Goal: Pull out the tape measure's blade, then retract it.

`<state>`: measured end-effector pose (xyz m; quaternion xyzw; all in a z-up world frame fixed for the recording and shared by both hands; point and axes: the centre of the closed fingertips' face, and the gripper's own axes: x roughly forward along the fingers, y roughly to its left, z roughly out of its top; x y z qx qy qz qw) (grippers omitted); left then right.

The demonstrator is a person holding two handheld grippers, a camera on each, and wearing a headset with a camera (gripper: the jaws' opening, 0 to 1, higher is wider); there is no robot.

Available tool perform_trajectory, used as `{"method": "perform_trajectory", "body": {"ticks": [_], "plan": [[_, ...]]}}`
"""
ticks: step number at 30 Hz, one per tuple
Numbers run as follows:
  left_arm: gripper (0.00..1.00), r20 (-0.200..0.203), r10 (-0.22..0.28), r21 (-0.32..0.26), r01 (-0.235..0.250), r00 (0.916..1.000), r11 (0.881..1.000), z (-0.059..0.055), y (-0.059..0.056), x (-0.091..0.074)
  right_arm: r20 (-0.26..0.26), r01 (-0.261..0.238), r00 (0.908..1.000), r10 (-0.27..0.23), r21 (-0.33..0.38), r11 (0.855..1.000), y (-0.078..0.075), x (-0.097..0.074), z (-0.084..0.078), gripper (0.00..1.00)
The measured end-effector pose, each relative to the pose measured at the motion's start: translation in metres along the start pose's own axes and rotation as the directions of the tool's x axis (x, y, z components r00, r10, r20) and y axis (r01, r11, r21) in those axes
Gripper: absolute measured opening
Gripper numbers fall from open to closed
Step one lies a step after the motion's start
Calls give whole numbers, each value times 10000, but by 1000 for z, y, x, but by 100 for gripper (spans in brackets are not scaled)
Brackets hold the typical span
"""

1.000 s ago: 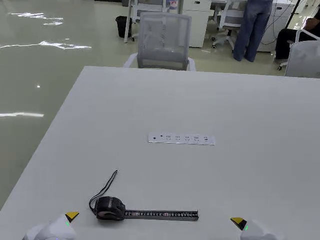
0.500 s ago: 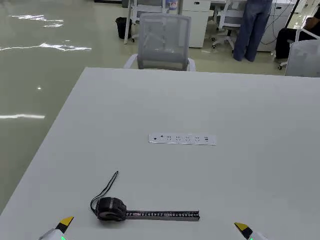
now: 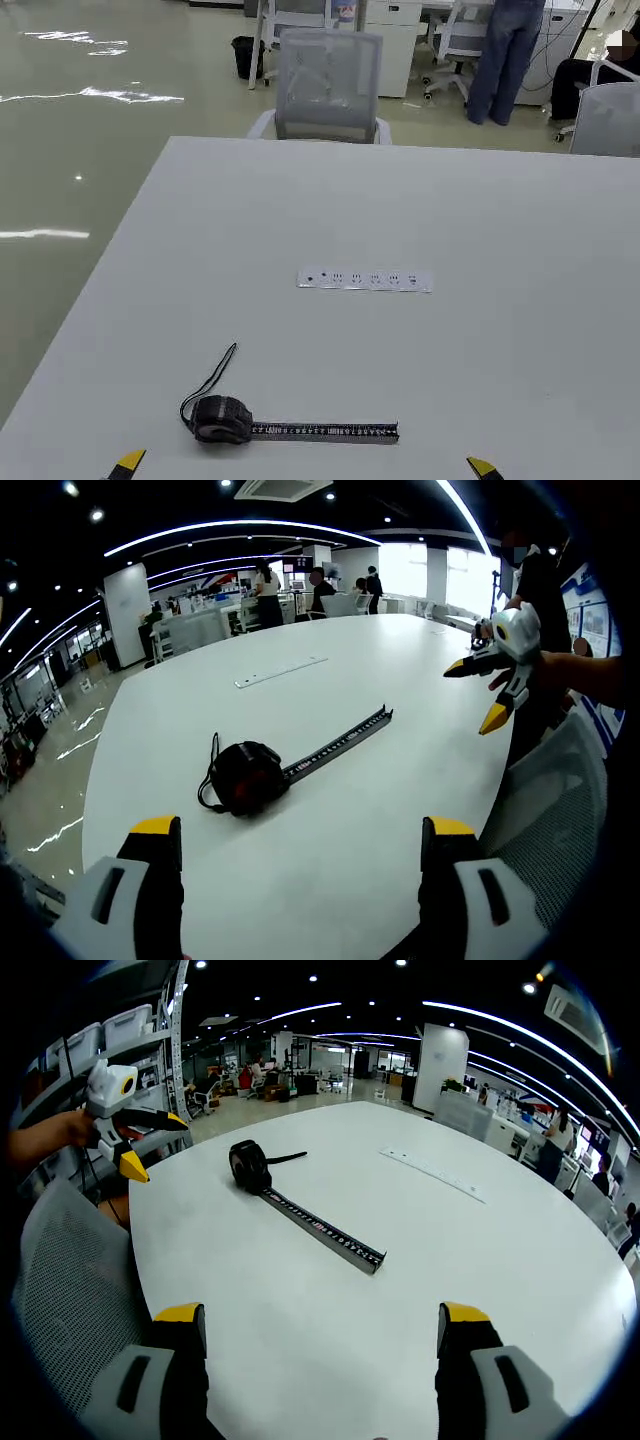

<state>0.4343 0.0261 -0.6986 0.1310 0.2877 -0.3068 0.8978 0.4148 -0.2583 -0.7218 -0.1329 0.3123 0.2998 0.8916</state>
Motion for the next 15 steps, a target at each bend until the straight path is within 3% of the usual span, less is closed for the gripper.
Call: {"method": "perform_trajectory", "body": {"ticks": [15], "plan": [[97, 439, 501, -618, -473, 9978, 9970, 9, -6, 0, 166, 145, 9998, -149, 267, 9995, 11, 1, 3, 98]]}}
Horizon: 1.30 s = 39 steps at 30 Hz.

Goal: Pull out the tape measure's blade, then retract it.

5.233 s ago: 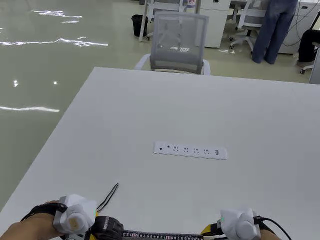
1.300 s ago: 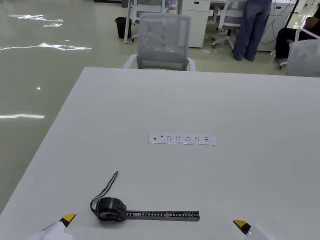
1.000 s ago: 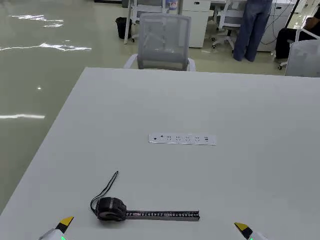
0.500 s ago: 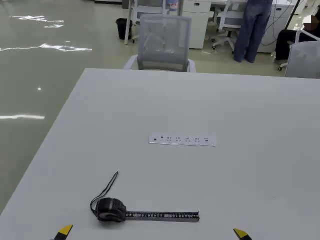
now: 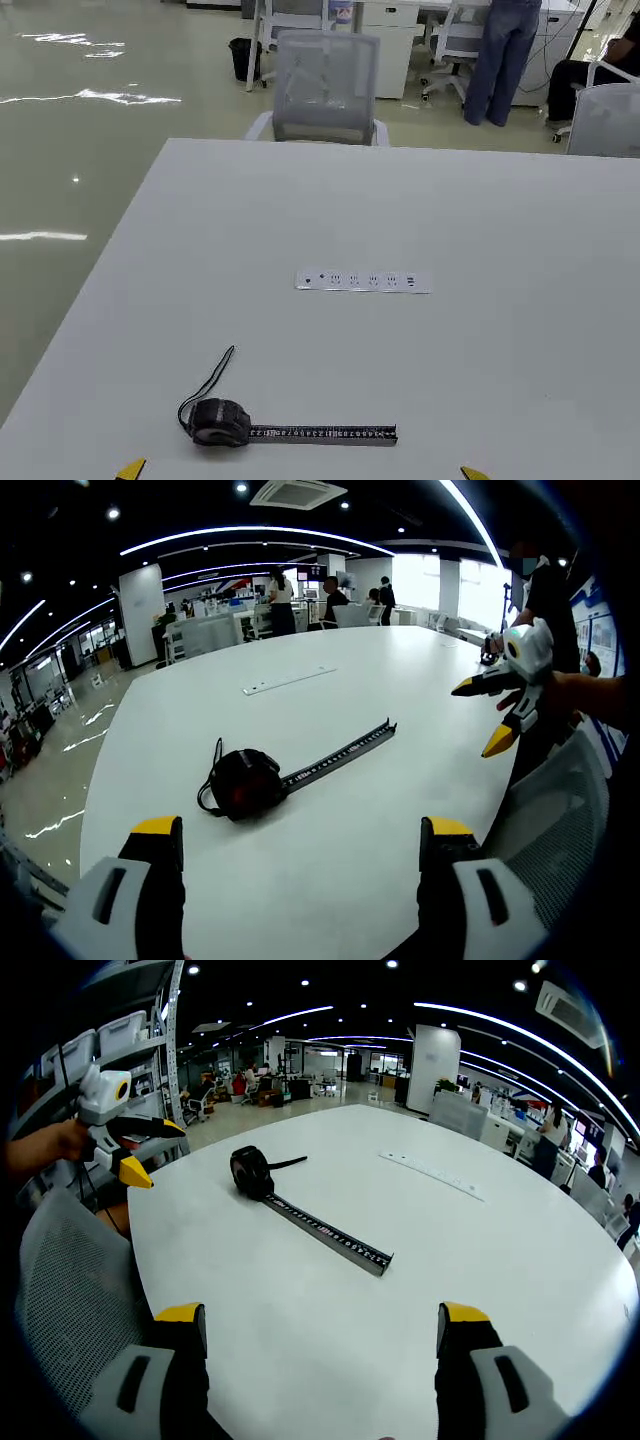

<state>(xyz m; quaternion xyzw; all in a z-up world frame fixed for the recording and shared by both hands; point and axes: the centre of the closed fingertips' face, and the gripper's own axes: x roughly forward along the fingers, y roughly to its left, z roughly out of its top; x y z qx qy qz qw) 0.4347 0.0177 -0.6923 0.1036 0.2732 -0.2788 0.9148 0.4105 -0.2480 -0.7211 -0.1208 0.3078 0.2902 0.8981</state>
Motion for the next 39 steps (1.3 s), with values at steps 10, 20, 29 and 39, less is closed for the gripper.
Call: {"method": "perform_trajectory", "body": {"ticks": [10, 20, 29, 39], "plan": [[96, 165, 923, -832, -906, 9956, 9924, 3, 8, 2, 17, 191, 9998, -191, 240, 9995, 2, 2, 0, 97], [93, 77, 1372, -1375, -1349, 9905, 9813, 3, 9, 12, 45, 342, 9994, -346, 673, 9971, 2, 5, 0, 96], [94, 89, 2010, -1691, -1967, 9795, 9658, 8, 14, 23, 62, 349, 9993, -355, 849, 9958, 3, 10, -1, 94], [93, -24, 2567, -1589, -2539, 9665, 9541, 12, 18, 38, 166, 411, 9989, -430, 1014, 9940, -1, 14, 2, 92]]}}
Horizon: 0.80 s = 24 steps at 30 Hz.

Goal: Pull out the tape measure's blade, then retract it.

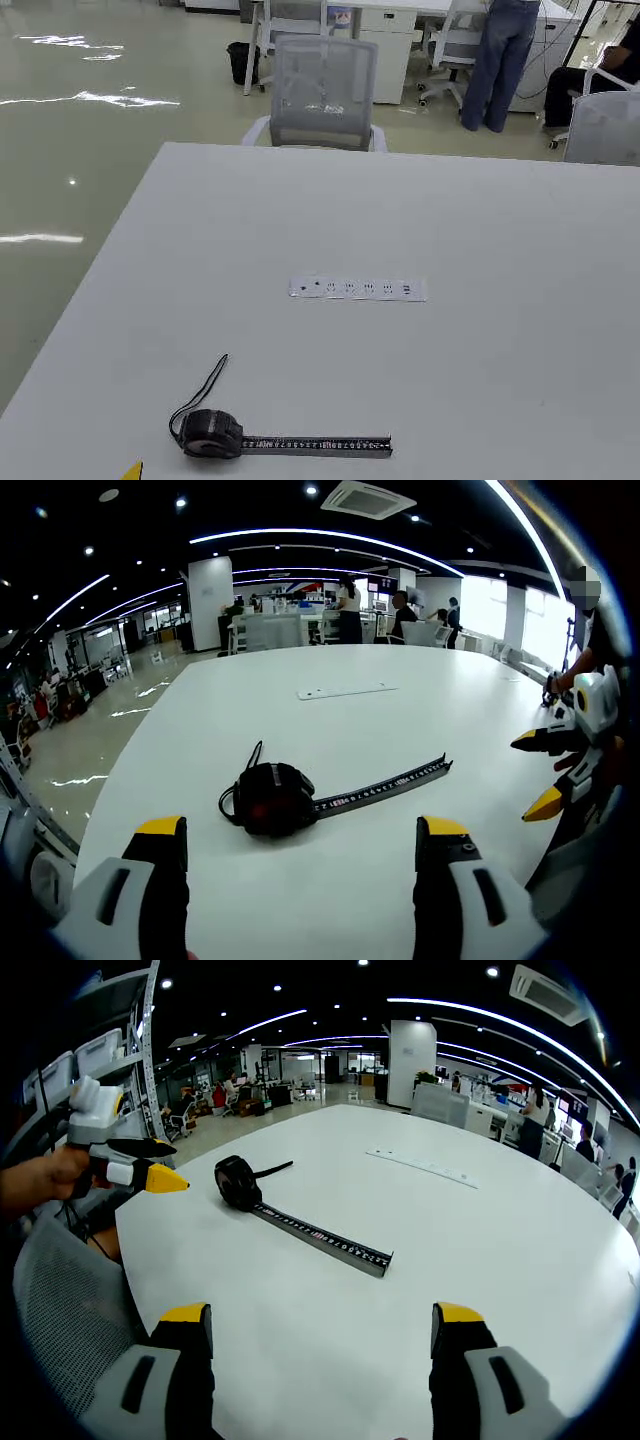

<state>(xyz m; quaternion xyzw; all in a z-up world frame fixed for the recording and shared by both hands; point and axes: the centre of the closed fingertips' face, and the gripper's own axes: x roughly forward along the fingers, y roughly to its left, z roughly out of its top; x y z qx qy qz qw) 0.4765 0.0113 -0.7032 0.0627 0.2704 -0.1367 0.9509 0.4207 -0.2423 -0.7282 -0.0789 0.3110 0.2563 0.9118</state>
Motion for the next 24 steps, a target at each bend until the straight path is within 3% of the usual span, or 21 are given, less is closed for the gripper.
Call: {"method": "perform_trajectory", "body": {"ticks": [8, 14, 19, 24], "plan": [[93, 11, 416, 46, -416, 9991, 9991, 1, 2, 14, 46, -417, 9991, 417, 181, 9990, -7, 5, 1, 87], [90, -90, 536, 114, -535, 9985, 9985, -2, 1, 25, -50, -581, 9983, 580, -128, 9982, -18, 12, 1, 84], [88, -99, 687, 78, -686, 9976, 9976, -2, 3, 35, -24, -765, 9971, 765, -711, 9945, -28, 19, 4, 80], [86, -111, 915, 82, -914, 9957, 9958, -1, 8, 42, -167, -1266, 9920, 1255, -1434, 9815, -34, 26, 5, 74]]}}
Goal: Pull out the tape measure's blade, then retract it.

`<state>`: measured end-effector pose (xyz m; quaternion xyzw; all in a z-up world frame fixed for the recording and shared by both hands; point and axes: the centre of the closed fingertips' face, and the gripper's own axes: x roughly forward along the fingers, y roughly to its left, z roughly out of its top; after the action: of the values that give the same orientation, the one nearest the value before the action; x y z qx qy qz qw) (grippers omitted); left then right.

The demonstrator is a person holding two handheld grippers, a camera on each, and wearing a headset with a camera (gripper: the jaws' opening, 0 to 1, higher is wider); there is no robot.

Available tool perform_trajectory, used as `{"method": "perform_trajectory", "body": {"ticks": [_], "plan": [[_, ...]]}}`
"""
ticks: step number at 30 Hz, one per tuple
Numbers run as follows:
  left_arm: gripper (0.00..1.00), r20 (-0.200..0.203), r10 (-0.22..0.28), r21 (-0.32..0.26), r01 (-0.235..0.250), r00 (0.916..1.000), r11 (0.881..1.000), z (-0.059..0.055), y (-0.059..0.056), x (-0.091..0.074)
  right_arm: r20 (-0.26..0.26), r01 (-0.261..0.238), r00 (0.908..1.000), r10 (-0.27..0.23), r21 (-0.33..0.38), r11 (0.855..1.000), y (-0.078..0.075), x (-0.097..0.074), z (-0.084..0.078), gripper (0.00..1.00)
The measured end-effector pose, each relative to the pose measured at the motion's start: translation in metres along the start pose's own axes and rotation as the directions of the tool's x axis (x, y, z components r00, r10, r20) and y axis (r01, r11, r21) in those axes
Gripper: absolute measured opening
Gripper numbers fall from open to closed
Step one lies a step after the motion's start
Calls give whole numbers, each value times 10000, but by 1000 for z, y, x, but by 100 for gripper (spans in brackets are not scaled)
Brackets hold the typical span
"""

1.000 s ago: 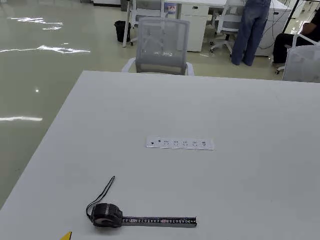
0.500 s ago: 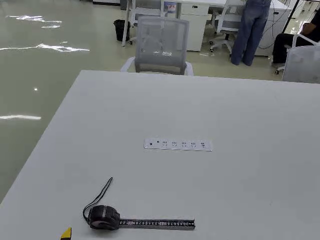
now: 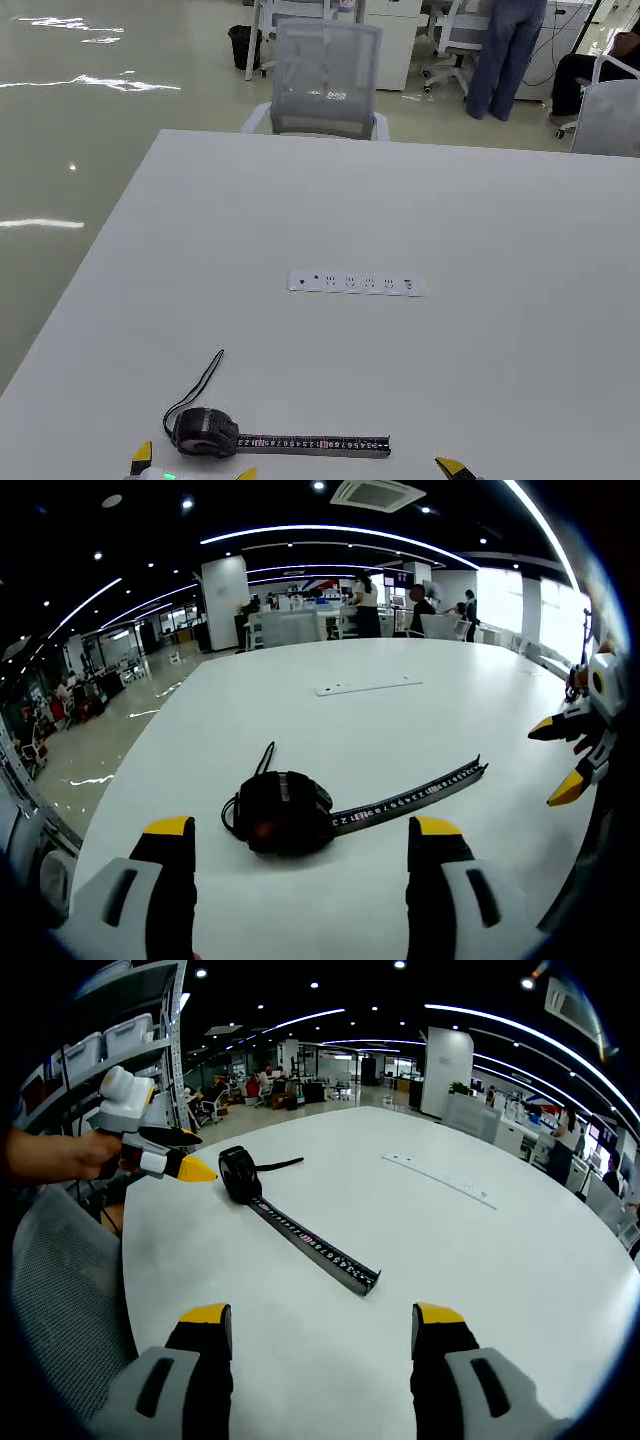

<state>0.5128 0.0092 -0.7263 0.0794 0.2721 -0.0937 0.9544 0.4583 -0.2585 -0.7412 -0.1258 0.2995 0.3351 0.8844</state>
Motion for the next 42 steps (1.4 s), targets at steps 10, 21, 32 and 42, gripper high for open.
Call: {"method": "perform_trajectory", "body": {"ticks": [10, 21, 32, 42], "plan": [[81, -173, 297, -241, -301, 9994, 9993, -4, 4, 13, -201, -918, 9957, 900, -1285, 9875, -16, 12, -5, 65], [79, -218, 598, -570, -609, 9980, 9965, -3, 9, 29, -444, -2122, 9771, 2079, -2611, 9417, -24, 30, -1, 52], [76, -350, 925, -830, -951, 9951, 9920, -5, 14, 40, -681, -2983, 9535, 2935, -3498, 8881, -34, 52, 0, 45], [75, -475, 947, -1020, -992, 9944, 9898, -7, 16, 49, -1310, -3876, 9209, 3670, -4067, 8273, -42, 69, -5, 38]]}}
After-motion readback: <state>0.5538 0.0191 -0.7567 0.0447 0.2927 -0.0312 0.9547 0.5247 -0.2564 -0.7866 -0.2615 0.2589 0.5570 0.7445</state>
